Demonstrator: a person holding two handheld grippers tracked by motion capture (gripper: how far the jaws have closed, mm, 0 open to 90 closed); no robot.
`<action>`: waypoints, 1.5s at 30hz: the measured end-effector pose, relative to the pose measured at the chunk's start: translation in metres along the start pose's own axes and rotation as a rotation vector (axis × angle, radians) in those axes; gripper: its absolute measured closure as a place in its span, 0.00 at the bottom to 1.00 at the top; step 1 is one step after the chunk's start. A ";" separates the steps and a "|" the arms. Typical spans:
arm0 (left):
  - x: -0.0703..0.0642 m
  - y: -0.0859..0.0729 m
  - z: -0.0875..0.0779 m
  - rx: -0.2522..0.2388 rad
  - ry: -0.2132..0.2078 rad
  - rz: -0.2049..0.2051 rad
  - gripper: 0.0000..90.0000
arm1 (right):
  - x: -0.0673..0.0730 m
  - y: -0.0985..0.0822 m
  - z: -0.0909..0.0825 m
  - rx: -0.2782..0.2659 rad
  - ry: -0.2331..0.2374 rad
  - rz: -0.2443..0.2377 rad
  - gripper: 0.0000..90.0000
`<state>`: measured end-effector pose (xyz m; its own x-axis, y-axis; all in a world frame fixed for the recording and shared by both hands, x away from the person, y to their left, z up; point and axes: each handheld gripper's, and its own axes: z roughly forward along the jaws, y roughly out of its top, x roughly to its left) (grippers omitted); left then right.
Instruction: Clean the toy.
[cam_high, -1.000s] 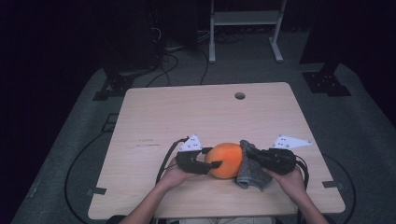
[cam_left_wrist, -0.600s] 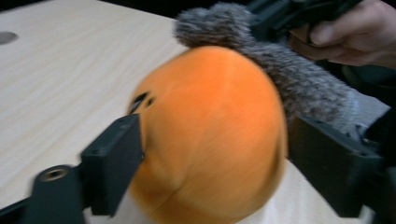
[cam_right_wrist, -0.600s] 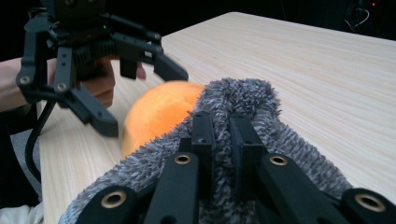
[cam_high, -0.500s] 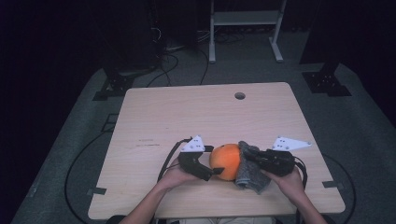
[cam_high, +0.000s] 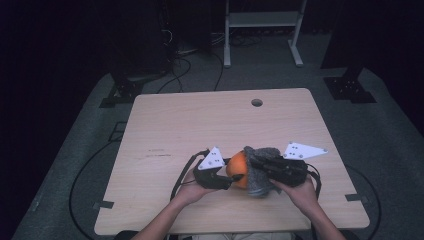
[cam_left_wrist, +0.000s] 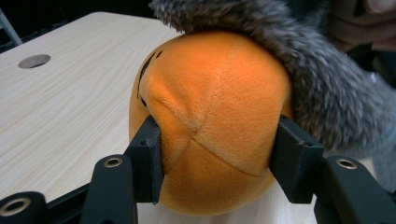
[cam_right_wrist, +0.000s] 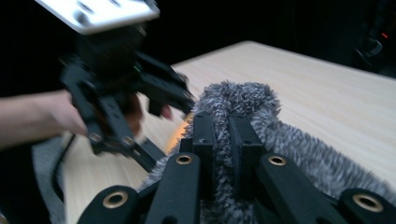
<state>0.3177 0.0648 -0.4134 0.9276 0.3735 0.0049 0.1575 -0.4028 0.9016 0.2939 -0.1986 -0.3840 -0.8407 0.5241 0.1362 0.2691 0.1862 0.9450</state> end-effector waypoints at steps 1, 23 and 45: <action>0.000 0.001 -0.002 -0.003 0.008 0.007 0.48 | 0.002 0.004 0.002 -0.009 0.010 -0.002 0.91; 0.001 0.008 -0.007 0.035 0.024 -0.052 0.47 | 0.000 0.001 0.007 -0.001 -0.011 -0.009 0.91; 0.001 -0.007 0.010 0.035 -0.065 0.037 0.21 | -0.036 -0.028 -0.010 0.019 -0.100 0.074 0.90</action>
<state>0.3210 0.0599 -0.4240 0.9528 0.3034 0.0085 0.1336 -0.4446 0.8857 0.3119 -0.2305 -0.4122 -0.7675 0.6170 0.1741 0.3382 0.1589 0.9276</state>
